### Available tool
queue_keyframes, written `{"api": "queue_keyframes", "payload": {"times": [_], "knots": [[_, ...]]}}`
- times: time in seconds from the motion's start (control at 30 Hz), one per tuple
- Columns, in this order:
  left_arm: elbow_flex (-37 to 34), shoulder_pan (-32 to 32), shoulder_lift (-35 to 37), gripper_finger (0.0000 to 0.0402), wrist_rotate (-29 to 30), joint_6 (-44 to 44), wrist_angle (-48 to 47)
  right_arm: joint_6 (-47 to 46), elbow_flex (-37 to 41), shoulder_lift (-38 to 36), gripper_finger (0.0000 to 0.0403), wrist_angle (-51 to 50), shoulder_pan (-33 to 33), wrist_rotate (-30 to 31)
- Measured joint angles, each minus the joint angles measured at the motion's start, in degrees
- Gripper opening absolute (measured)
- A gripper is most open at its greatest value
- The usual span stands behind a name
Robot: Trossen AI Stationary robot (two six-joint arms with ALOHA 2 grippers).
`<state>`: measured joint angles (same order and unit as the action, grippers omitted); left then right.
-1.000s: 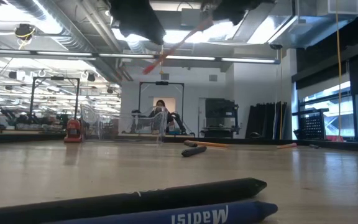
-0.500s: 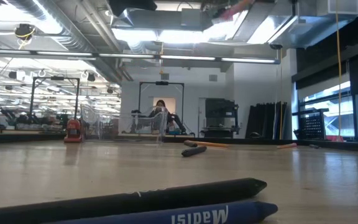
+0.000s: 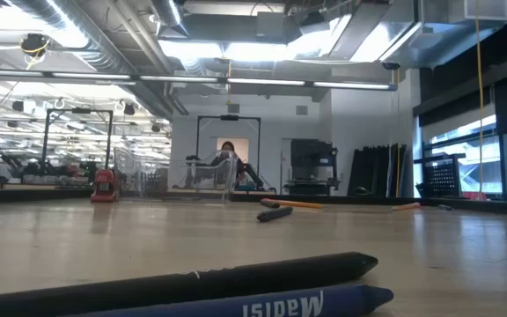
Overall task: Sort crayons/erasers/pens/pencils in bins
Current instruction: Put the yellow pencil into the bottom right transparent bin
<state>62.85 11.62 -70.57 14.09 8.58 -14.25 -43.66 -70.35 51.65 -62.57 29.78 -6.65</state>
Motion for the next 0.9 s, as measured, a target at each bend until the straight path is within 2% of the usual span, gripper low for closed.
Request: {"api": "queue_keyframes", "payload": {"times": [0.13,0.23,0.4,0.57,0.8,0.9], "knots": [[0.0,0.7,0.0,0.0121,0.0,-0.2,0.7,-9.8,4.7,-0.1,0.0026,0.4,5.7,0.1],[0.0,0.8,0.0,0.0121,0.4,-0.2,1.0,-14.7,8.5,-0.1,0.0028,4.8,9.3,0.9],[0.0,-0.1,0.0,0.0121,0.4,-0.1,1.5,-16.0,14.5,0.0,0.0026,17.3,12.5,2.3],[0.0,-0.9,0.0,0.0121,0.5,-0.1,3.0,-20.4,19.4,0.6,0.0031,18.4,14.6,4.1],[0.0,-0.8,0.0,0.0121,0.3,-0.2,3.9,-20.7,24.6,0.9,0.003,23.9,15.3,6.6],[0.0,-0.9,0.0,0.0121,-5.3,-0.2,4.4,-20.7,26.3,0.9,0.0034,25.4,15.3,7.0]]}}
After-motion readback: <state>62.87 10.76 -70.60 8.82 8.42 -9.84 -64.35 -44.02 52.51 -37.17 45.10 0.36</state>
